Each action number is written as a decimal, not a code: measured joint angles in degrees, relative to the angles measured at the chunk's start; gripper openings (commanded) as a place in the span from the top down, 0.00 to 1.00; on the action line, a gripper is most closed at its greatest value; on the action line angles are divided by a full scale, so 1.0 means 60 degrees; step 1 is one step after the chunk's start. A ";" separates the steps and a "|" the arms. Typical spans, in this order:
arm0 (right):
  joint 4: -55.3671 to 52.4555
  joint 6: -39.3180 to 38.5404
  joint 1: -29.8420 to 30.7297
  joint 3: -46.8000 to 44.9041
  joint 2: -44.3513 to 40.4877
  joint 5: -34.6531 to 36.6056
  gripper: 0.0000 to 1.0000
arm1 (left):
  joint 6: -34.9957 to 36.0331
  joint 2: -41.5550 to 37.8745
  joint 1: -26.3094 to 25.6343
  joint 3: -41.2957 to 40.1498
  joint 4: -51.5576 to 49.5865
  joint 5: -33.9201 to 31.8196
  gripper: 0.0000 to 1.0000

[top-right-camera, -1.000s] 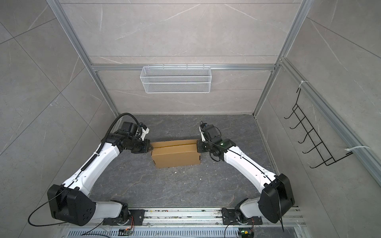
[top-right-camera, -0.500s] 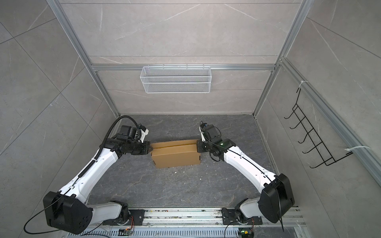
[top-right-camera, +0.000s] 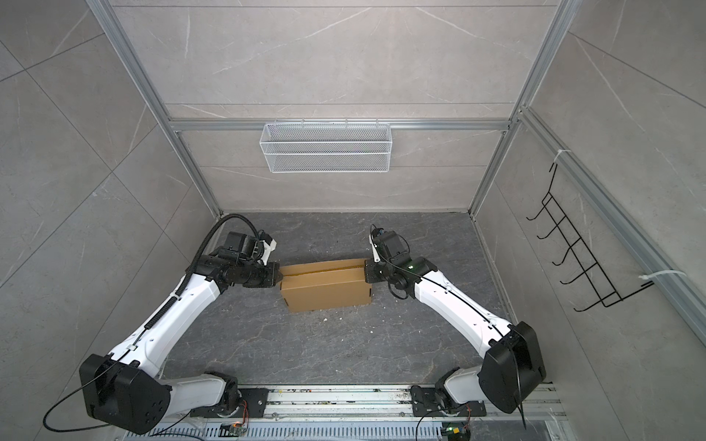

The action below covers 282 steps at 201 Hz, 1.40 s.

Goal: Assemble paper box
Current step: Fold and tuck the lid into the gap.

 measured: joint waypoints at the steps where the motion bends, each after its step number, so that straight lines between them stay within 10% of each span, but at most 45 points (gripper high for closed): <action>1: 0.0000 0.0000 0.0000 0.0000 0.0000 0.0000 1.00 | -0.0004 0.0000 -0.0007 0.0000 0.0000 -0.0007 0.95; 45: 0.0004 0.0033 0.0000 0.0000 0.0007 0.0015 1.00 | -0.0321 0.0011 -0.0197 0.0007 -0.0219 -0.0339 0.73; 128: 0.0004 0.0073 0.0018 0.0000 0.0007 0.0058 1.00 | -0.0448 0.0015 -0.0200 0.0812 -0.1140 -0.0747 0.61; 205: 0.0004 0.0280 0.0066 0.0000 0.0007 0.0142 1.00 | -0.0044 0.0433 -0.0200 0.1716 -0.1661 -0.0758 0.69; 282: 0.0000 0.0284 0.0087 0.0000 0.0007 0.0182 1.00 | 0.0612 0.0670 -0.0124 0.1752 -0.2233 -0.1027 0.45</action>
